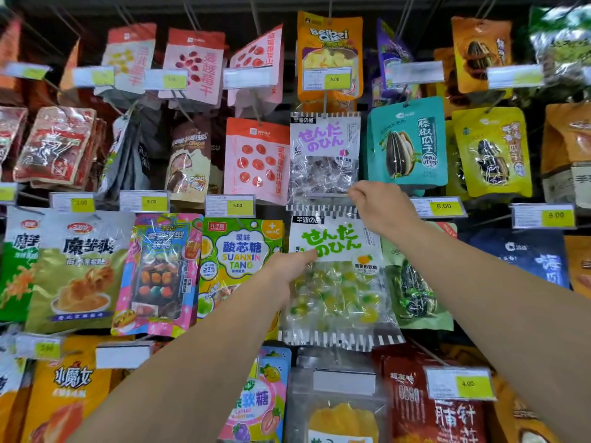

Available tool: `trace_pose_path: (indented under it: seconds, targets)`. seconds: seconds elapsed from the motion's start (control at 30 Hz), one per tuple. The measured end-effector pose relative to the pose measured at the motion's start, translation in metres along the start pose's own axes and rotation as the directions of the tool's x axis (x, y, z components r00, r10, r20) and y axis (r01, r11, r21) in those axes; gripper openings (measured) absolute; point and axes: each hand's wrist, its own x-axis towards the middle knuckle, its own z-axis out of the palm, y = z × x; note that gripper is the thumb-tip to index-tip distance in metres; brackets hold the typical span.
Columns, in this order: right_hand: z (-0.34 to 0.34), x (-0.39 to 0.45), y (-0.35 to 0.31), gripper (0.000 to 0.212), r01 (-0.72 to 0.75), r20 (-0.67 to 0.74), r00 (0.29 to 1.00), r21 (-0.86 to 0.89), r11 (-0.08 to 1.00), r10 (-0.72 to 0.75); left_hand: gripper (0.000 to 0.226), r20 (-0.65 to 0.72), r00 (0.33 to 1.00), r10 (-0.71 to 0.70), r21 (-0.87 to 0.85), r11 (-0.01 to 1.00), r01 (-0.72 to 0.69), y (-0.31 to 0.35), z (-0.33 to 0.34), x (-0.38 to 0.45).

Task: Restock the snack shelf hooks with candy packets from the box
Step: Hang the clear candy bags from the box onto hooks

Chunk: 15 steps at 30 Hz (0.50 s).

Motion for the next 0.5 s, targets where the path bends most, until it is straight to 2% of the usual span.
trace_pose_path:
  seconds: [0.07,0.17,0.3,0.4,0.5]
  targets:
    - [0.001,0.000,0.000,0.030,-0.004,-0.007,1.000,-0.003,1.000,0.004,0.079,-0.003,1.000,-0.011,-0.011,1.000,0.011,-0.001,-0.002,-0.005]
    - [0.002,-0.001,-0.001,0.030,0.005,-0.014,1.000,-0.016,1.000,-0.005,0.093,0.013,1.000,-0.009,-0.011,1.000,0.010,-0.003,-0.003,0.004]
    - [0.007,-0.011,0.001,0.030,0.021,-0.023,1.000,0.023,1.000,-0.021,0.098,0.026,1.000,0.010,-0.003,1.000,-0.010,-0.009,-0.002,0.019]
    - [0.019,-0.032,0.006,0.047,0.028,0.004,1.000,0.042,0.999,-0.029,0.111,0.023,1.000,0.015,-0.029,0.999,-0.015,-0.019,-0.004,0.021]
    - [0.036,-0.064,0.008,0.061,-0.046,0.028,0.999,0.097,0.994,0.044,0.118,0.052,0.998,0.042,-0.058,0.998,-0.039,-0.027,-0.006,0.019]
